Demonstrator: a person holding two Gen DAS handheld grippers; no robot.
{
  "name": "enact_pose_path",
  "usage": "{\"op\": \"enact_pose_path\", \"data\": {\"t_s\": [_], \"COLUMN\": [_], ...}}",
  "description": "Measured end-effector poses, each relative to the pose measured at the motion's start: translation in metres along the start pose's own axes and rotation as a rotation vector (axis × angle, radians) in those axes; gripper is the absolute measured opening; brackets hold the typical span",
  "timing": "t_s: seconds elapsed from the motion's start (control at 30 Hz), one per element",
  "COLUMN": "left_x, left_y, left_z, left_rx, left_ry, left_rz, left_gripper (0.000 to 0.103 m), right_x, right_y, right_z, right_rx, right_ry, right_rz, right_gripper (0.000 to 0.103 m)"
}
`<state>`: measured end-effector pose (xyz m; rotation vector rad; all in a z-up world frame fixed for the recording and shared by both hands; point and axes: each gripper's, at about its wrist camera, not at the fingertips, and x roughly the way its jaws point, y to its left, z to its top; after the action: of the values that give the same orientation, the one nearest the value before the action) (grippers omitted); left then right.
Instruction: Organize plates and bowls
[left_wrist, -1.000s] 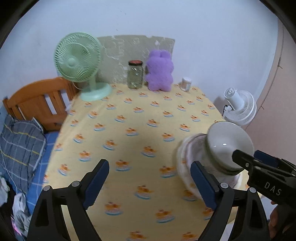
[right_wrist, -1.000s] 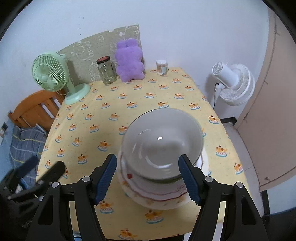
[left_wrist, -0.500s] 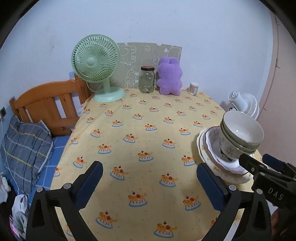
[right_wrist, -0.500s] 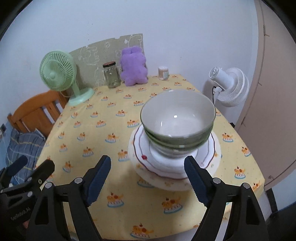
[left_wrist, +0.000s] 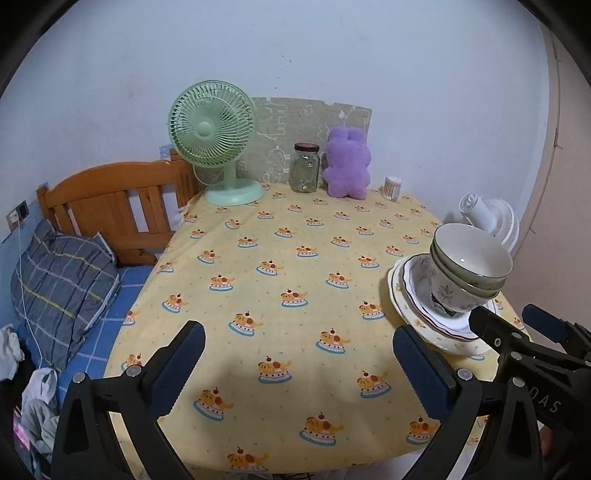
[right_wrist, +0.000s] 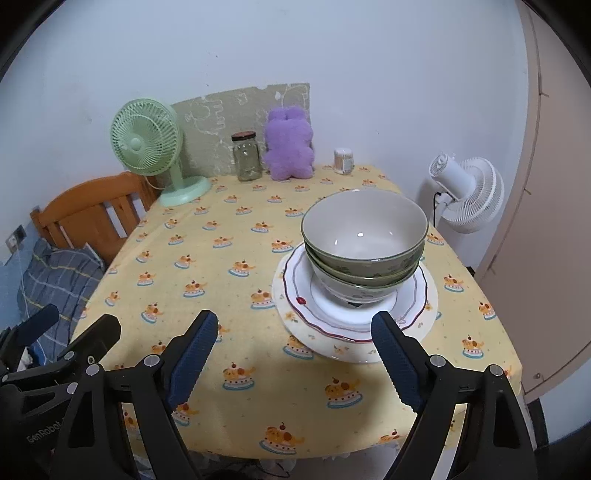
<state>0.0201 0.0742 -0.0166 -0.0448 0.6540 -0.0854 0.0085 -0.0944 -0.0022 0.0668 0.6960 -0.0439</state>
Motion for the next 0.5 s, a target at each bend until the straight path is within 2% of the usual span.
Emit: {"op": "enact_pose_path", "data": {"t_s": [0.5], "left_x": [-0.020], "left_y": [-0.005], "left_z": [-0.010], "left_rx": [-0.014], "left_ry": [-0.045], "left_rz": [0.030], "left_gripper": [0.103], "right_x": [-0.018], "right_y": [-0.003], "right_z": [-0.009], "right_rx": [-0.018], "right_ry": [-0.030], "right_rz": [0.008], "right_gripper": [0.087]}}
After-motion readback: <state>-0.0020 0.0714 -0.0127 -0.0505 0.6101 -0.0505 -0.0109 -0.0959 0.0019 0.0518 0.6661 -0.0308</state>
